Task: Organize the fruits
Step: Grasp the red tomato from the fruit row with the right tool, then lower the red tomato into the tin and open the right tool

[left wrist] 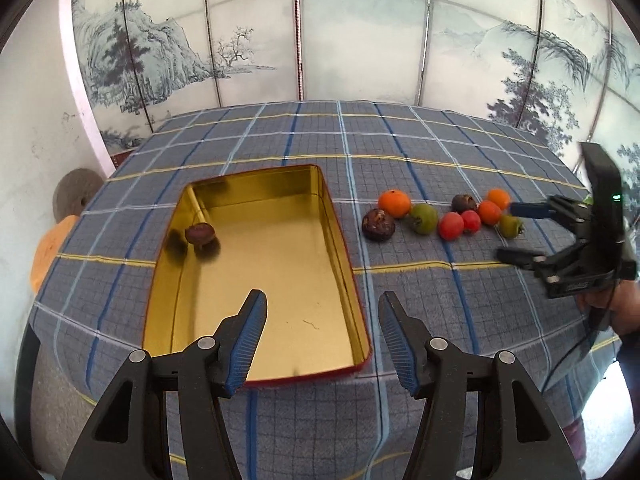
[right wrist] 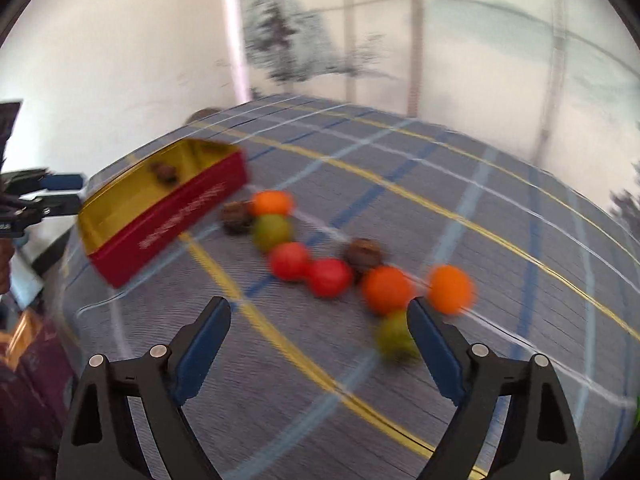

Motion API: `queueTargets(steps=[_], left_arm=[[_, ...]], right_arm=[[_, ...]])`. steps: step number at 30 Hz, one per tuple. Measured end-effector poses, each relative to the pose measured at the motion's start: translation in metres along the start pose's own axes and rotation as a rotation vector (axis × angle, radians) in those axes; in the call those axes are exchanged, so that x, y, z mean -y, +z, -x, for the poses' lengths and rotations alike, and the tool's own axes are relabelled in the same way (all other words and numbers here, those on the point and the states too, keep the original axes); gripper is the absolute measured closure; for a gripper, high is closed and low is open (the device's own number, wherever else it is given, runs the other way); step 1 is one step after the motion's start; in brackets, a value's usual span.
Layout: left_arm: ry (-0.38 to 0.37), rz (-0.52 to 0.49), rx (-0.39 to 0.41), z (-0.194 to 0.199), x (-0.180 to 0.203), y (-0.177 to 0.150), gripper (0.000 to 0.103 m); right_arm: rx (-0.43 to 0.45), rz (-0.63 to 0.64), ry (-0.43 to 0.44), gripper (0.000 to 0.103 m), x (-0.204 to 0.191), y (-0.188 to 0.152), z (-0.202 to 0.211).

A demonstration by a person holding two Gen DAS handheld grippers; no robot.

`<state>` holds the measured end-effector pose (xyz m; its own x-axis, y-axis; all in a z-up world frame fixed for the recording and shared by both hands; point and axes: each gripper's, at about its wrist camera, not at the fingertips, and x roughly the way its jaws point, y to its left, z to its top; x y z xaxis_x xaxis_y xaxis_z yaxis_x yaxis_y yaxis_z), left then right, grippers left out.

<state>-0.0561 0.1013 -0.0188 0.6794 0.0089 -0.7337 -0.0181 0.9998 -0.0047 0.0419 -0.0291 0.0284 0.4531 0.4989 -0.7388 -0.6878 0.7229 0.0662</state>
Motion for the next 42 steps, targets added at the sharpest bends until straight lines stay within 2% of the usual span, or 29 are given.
queueTargets(steps=[2,6,8,9,15,18,20,25,28,31,33,38,39,41,42], left_arm=[[0.0,0.0,0.004,0.002,0.0,-0.002,0.043],[-0.008,0.005,-0.006,0.003,-0.003,-0.004,0.041],[-0.005,0.007,-0.007,0.004,-0.005,-0.005,0.04],[-0.003,0.008,-0.006,0.004,-0.006,-0.005,0.04],[-0.009,0.011,-0.011,0.003,-0.009,-0.006,0.04],[-0.008,0.014,-0.002,0.004,-0.011,-0.007,0.04],[-0.012,0.026,-0.001,0.005,-0.014,-0.009,0.04],[-0.026,0.051,-0.007,0.006,-0.021,-0.014,0.039],[-0.017,0.059,0.0,0.009,-0.024,-0.017,0.036],[-0.005,0.093,0.02,0.013,-0.031,-0.02,0.03],[0.008,0.118,0.031,0.015,-0.037,-0.021,0.03],[0.039,0.17,0.035,0.022,-0.054,-0.023,0.027],[0.047,0.178,0.036,0.023,-0.058,-0.024,0.024],[0.076,0.187,0.038,0.026,-0.063,-0.025,0.008],[0.09,0.185,0.042,0.027,-0.065,-0.025,0.008]], right_arm=[[-0.019,0.047,0.028,0.028,-0.012,0.007,-0.011],[-0.055,0.172,0.032,0.033,-0.027,0.023,-0.031],[-0.101,0.218,0.04,0.044,-0.027,0.029,-0.045],[-0.123,0.231,0.043,0.047,-0.025,0.031,-0.051],[-0.214,0.263,0.094,0.05,-0.01,0.04,-0.073],[-0.256,0.27,0.102,0.057,-0.007,0.044,-0.077],[-0.275,0.239,0.106,0.071,0.001,0.048,-0.077],[-0.27,0.208,0.084,0.071,0.003,0.049,-0.066],[-0.221,0.213,0.083,0.071,-0.01,0.052,-0.045],[-0.139,0.215,0.136,0.071,-0.029,0.066,-0.023],[-0.1,0.233,0.174,0.071,-0.046,0.081,-0.018],[-0.07,0.26,0.264,0.071,-0.093,0.12,-0.046],[-0.07,0.257,0.276,0.071,-0.103,0.127,-0.058],[-0.076,0.24,0.297,0.071,-0.117,0.138,-0.078],[-0.083,0.234,0.29,0.071,-0.125,0.142,-0.089]])
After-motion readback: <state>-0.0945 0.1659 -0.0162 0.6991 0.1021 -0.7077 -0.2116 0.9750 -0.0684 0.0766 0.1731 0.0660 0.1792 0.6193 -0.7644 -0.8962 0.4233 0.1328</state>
